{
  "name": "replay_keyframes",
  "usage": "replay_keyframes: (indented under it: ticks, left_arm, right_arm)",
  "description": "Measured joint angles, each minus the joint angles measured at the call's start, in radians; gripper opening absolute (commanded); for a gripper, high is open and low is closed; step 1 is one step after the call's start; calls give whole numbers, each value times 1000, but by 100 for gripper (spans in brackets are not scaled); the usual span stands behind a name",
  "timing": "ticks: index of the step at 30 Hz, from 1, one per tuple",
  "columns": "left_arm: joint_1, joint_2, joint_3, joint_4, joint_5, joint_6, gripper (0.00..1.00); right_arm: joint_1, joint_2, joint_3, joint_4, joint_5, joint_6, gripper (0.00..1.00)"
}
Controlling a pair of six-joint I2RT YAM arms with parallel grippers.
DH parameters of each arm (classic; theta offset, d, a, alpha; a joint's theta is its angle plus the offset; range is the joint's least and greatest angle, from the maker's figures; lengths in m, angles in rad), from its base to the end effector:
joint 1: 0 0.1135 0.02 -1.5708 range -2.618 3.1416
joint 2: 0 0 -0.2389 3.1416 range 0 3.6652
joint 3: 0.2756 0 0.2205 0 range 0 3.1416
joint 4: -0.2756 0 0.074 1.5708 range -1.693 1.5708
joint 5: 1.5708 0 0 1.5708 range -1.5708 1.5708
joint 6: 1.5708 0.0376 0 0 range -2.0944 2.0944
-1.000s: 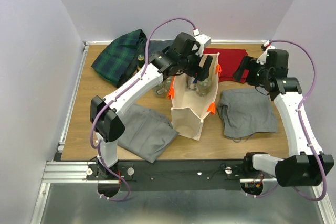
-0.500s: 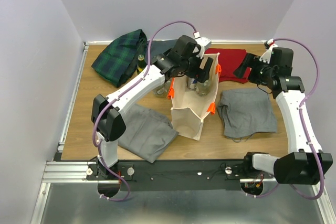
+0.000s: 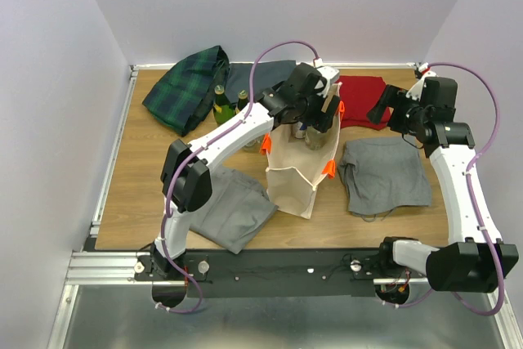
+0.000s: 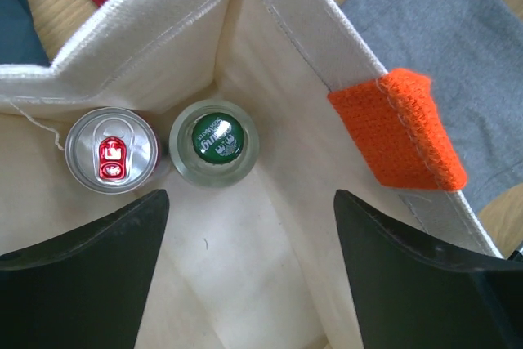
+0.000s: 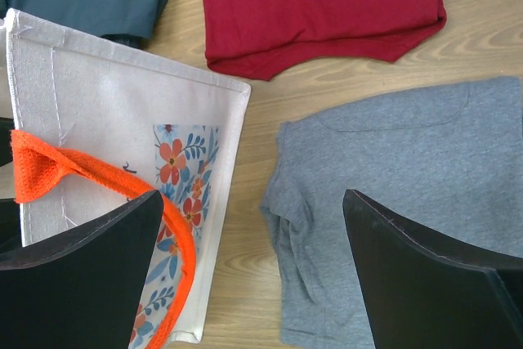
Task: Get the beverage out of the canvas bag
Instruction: Adjust the drink in the canvas bag.
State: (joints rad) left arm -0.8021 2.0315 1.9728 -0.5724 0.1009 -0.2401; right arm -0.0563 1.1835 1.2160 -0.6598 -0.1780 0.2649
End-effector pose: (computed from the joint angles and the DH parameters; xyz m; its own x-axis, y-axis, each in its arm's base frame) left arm 0.2972 -0.3128 0.3092 -0.5819 0.2614 -0.7701 0.6520 0.7159 -0.2497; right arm 0.2298 -0.0063 0.3364 -0.5886 0.2913 -0.7542 0.0688 0.9475 0.3123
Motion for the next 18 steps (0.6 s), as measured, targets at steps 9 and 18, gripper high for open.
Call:
replay_keyframes:
  ticks: [9, 18]
  left_arm:
    - [-3, 2, 1, 27, -33, -4, 80]
    - [-3, 48, 45, 33, -39, -23, 81]
  right_arm:
    - [0, 0, -8, 0, 9, 0, 100]
    - [0, -39, -42, 0, 24, 3, 100]
